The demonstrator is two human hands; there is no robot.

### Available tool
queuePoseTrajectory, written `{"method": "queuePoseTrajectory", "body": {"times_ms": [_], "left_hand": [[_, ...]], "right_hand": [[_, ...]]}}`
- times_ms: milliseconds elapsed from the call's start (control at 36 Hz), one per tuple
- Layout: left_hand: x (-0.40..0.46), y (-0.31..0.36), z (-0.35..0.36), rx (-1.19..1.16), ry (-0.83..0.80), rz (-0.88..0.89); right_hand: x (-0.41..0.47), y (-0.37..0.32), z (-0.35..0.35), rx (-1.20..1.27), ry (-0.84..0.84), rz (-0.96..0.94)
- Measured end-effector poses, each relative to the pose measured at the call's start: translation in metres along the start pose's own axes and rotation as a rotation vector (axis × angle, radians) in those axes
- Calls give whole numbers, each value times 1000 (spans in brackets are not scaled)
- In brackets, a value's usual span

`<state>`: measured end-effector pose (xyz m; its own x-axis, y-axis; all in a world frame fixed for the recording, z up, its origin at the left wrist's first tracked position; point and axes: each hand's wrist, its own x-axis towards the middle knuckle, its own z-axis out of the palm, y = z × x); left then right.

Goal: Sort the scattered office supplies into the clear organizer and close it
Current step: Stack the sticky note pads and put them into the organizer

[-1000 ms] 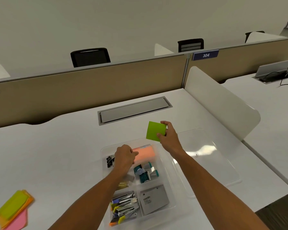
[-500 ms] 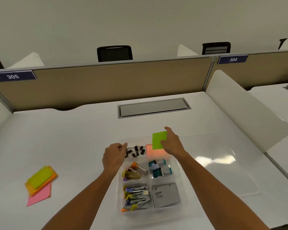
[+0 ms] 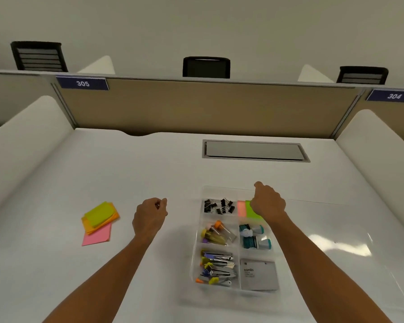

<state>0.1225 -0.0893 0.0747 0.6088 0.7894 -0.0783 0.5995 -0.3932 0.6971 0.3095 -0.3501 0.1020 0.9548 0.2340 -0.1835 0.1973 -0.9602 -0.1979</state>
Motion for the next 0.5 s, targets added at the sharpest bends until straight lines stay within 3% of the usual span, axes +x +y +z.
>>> {"method": "queuePoseTrajectory", "body": {"times_ms": [250,500], "left_hand": [[9,-37,-25,-50,51,-41],[23,-85,-47,-105,224,-79]], "right_hand": [[-6,-54,9,250,-35,-169],[-28,-128,36,396,-92,-435]]}}
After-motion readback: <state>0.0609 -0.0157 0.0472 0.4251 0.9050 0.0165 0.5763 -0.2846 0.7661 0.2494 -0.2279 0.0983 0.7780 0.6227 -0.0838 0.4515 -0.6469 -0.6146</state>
